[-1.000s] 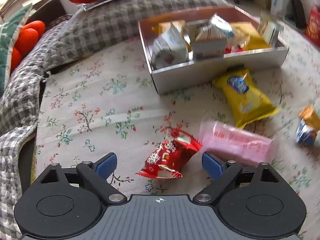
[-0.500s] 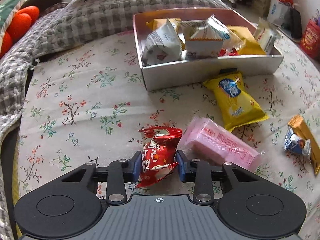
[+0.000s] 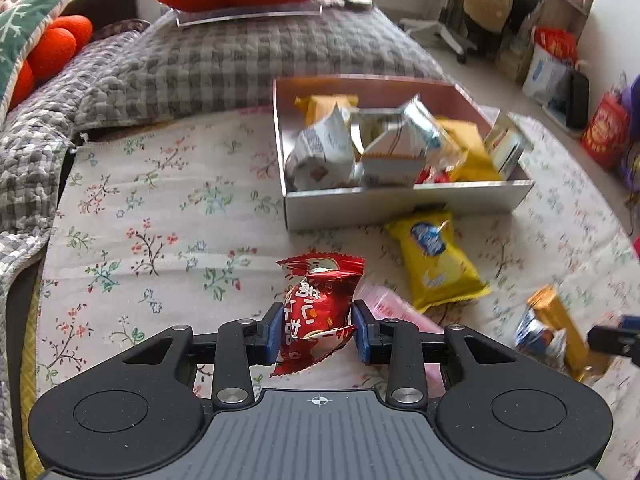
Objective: Organize snacks
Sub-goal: 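Grasp the red candy wrapper with the left gripper while the right grasps the clear chocolate bar pack, then carry both held snacks over the box and lower them inside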
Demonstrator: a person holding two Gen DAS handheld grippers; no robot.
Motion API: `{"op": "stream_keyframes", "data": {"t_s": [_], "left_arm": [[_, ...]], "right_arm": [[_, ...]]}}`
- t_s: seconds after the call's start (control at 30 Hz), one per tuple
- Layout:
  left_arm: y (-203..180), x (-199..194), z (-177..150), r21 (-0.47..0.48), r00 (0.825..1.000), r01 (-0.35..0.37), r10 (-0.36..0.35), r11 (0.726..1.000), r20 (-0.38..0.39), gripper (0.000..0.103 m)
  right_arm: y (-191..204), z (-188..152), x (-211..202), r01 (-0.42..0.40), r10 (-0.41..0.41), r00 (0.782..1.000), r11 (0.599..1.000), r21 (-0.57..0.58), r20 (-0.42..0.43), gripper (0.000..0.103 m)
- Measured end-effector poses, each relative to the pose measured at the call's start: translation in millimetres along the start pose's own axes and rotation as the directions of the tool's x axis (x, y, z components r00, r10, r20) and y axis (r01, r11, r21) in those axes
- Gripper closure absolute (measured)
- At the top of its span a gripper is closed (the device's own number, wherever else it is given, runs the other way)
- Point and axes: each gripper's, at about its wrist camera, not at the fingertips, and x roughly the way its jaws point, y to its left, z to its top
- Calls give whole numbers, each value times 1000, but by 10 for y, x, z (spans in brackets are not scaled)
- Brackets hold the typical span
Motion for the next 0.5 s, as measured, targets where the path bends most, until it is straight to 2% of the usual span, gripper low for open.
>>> {"op": "stream_keyframes", "data": {"t_s": [0.27, 0.5], "left_arm": [[23, -149, 101, -70, 996, 60, -54, 996, 74, 70], [32, -211, 216, -131, 985, 138, -123, 982, 122, 70]], "right_arm": [[-40, 74, -41, -8, 7, 999, 1000, 29, 34, 72], [-48, 229, -30, -34, 32, 998, 998, 47, 56, 72]]}}
